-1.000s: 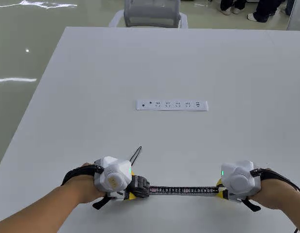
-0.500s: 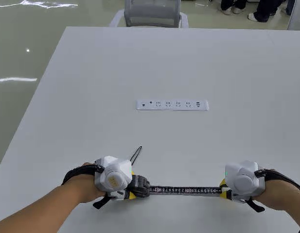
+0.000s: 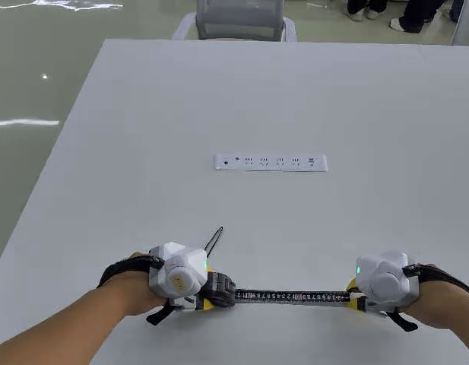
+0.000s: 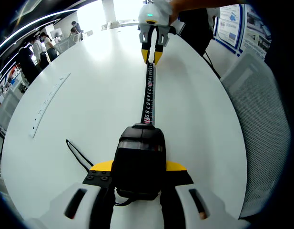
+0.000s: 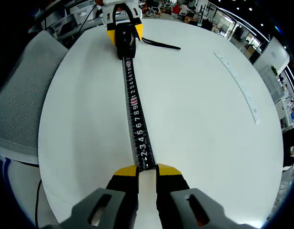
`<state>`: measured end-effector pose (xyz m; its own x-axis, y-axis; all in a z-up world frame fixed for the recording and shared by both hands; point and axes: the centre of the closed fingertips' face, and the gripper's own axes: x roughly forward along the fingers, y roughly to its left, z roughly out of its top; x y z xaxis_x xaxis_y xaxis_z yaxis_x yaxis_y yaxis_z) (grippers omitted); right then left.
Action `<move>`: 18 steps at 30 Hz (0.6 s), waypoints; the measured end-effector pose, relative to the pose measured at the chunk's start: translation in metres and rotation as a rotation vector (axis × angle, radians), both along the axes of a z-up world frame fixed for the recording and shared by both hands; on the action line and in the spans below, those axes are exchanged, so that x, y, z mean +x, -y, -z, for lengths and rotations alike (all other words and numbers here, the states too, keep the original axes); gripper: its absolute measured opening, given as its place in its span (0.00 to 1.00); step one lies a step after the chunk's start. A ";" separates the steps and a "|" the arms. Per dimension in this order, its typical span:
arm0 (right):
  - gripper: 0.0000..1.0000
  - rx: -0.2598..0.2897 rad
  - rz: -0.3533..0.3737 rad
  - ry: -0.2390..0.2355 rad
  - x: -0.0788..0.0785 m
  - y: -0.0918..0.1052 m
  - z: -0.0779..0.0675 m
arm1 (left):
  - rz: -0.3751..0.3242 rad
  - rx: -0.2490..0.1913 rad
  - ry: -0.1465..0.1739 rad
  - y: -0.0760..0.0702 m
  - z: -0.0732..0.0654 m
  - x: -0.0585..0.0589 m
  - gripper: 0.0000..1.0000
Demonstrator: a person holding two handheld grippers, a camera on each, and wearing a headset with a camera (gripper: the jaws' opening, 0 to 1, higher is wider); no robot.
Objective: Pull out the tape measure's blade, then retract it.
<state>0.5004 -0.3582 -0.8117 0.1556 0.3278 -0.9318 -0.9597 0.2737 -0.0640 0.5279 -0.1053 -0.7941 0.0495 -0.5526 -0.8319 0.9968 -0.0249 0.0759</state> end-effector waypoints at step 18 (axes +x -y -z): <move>0.11 0.005 0.002 -0.004 0.000 -0.001 0.000 | 0.003 0.001 -0.001 0.000 0.001 0.001 0.32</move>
<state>0.5004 -0.3576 -0.8120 0.1523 0.3324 -0.9308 -0.9594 0.2758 -0.0585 0.5287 -0.1056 -0.7947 0.0468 -0.5518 -0.8327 0.9968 -0.0283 0.0747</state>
